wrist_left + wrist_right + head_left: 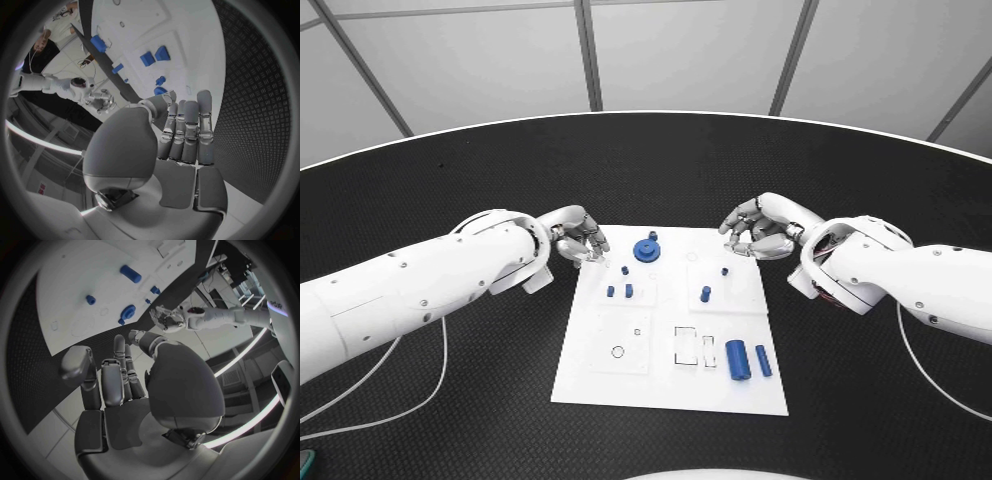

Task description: Assemble the parts on the task board

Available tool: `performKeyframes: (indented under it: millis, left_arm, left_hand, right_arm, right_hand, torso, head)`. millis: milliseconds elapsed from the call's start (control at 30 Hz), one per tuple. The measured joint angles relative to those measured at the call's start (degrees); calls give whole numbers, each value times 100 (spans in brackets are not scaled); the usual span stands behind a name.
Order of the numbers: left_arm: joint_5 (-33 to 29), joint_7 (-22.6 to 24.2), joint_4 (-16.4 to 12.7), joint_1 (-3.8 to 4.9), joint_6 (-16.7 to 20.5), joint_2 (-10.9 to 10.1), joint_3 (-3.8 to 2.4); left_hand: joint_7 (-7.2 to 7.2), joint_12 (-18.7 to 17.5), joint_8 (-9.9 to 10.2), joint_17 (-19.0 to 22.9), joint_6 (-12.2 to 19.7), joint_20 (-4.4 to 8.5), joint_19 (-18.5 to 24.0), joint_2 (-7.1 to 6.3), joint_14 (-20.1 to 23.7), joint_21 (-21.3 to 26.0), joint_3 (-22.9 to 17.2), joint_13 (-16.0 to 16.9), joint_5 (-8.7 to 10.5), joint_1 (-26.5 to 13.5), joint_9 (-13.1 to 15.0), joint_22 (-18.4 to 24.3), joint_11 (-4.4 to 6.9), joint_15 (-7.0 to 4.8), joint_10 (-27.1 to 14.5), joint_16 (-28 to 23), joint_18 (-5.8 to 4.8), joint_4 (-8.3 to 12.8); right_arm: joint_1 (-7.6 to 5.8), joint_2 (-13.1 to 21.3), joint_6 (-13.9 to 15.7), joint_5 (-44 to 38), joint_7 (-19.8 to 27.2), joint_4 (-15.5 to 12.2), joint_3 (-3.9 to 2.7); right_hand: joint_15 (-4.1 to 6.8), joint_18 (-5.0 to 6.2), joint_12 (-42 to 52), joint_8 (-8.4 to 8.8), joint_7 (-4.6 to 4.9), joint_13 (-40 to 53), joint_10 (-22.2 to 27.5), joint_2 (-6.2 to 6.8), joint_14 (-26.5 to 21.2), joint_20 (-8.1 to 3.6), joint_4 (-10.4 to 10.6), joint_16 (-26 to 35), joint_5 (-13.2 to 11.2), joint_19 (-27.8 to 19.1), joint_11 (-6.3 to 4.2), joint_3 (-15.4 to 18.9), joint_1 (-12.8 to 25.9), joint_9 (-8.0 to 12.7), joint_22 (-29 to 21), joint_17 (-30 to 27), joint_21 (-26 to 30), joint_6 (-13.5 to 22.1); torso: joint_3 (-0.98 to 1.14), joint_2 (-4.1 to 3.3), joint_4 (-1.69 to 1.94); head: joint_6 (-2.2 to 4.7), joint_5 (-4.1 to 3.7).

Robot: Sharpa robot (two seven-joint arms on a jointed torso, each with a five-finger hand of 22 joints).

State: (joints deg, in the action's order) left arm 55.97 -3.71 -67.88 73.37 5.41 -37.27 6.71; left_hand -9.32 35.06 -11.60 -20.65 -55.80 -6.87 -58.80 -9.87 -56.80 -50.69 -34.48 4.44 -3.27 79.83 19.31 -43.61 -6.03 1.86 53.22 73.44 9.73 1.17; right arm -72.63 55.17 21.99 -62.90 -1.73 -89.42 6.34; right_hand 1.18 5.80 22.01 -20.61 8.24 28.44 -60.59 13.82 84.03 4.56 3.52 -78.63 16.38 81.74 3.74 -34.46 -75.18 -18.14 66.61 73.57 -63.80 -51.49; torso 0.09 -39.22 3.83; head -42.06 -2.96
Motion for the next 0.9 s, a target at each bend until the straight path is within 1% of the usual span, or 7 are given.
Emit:
performKeyframes:
  millis: [133, 200, 367, 433, 500, 667, 900]
  left_arm:
    - [-1210, 260, -201, 2, 149, -333, 0]
    - [-1990, 462, -297, 2, 131, -500, 1]
    - [-3692, 936, -555, 1, 19, -844, 3]
    - [-4318, 1096, -655, 0, -54, -954, 4]
    - [-4765, 1203, -733, -1, -108, -1031, 4]
    - [-5403, 1346, -877, -2, -179, -1153, 5]
    - [-5552, 1381, -985, -2, -231, -1218, 5]
  left_hand:
    - [-19, 0, 0, 43, -20, 0, 0, -32, 0, 33, -17, 0, 0, 32, 10, 32, 0, 0, 0, -76, 0, 17]
    - [-19, 0, 0, 58, -20, -6, 6, -36, 4, 51, -24, 0, 0, 36, 10, 37, 0, 4, 0, -95, 0, 24]
    - [-19, 0, 0, 79, -20, -9, 48, -36, 43, 77, -24, 0, 0, 36, 20, 63, -21, 19, -20, -159, -2, 24]
    - [-19, 0, 0, 86, -20, -20, 59, -36, 52, 92, -19, 1, 0, 36, 20, 66, -21, 11, -20, -159, -2, 19]
    - [-19, 0, 0, 89, -20, -29, 68, -36, 72, 119, -7, 1, 0, 36, 19, 77, -21, 31, -20, -183, -2, 7]
    - [-19, 0, 0, 95, -20, -29, 68, -36, 72, 121, -7, 1, 0, 36, 20, 79, -21, 31, -20, -188, -3, 7]
    - [-19, -24, 0, 100, -20, -47, 87, -36, 72, 121, 26, 1, 0, 36, 25, 88, -21, 32, -21, -188, -3, 8]
  right_arm:
    - [1, 71, -381, -1118, -305, -41, 0]
    - [1, 91, -524, -1715, -453, -63, 0]
    - [2, 54, -631, -2860, -714, -49, 2]
    - [3, 11, -629, -3156, -771, -32, 7]
    - [4, -37, -633, -3304, -800, -9, 13]
    - [33, -180, -680, -3428, -832, 87, 25]
    - [111, -345, -825, -3465, -810, 216, 31]
  right_hand:
    - [0, 0, -423, 53, -18, -447, -75, 0, 0, -6, -53, 0, -486, 49, 7, -43, 0, 32, 50, 18, -43, -63]
    - [0, 0, -541, 91, -49, -576, -75, 0, 0, -6, -36, 0, -636, 49, 6, -61, 0, 42, 50, 22, -43, -99]
    - [-10, 0, -766, 170, -45, -826, -58, 83, -2, 3, 19, 13, -746, 58, 23, -116, 70, 82, 39, 14, -25, -112]
    - [-67, -1, -878, 227, 7, -950, -26, 107, 1, 25, 43, 30, -746, 79, 62, -139, 46, 103, 34, 15, -9, -62]
    - [-67, -1, -946, 258, 48, -1033, -63, 129, 1, 41, 43, 30, -746, 96, 101, -139, 24, 120, 48, 38, -9, -62]
    - [-87, 0, -995, 291, 78, -1104, -60, 130, -18, 45, 28, 22, -746, 99, 103, -154, 24, 131, 88, 79, -39, -52]
    - [-108, -1, -1026, 297, 105, -1198, -164, 129, 3, 76, 4, -38, -696, 130, 142, -225, 24, 131, 169, 133, -141, -149]
  torso:
    - [9, 8, -10]
    - [16, 12, -18]
    - [32, 29, -24]
    - [34, 32, -22]
    - [35, 32, -21]
    - [33, 32, -19]
    - [25, 24, -20]
  head:
    - [36, -98]
    - [56, -137]
    - [85, -179]
    - [93, -192]
    - [101, -201]
    - [102, -213]
    - [89, -227]
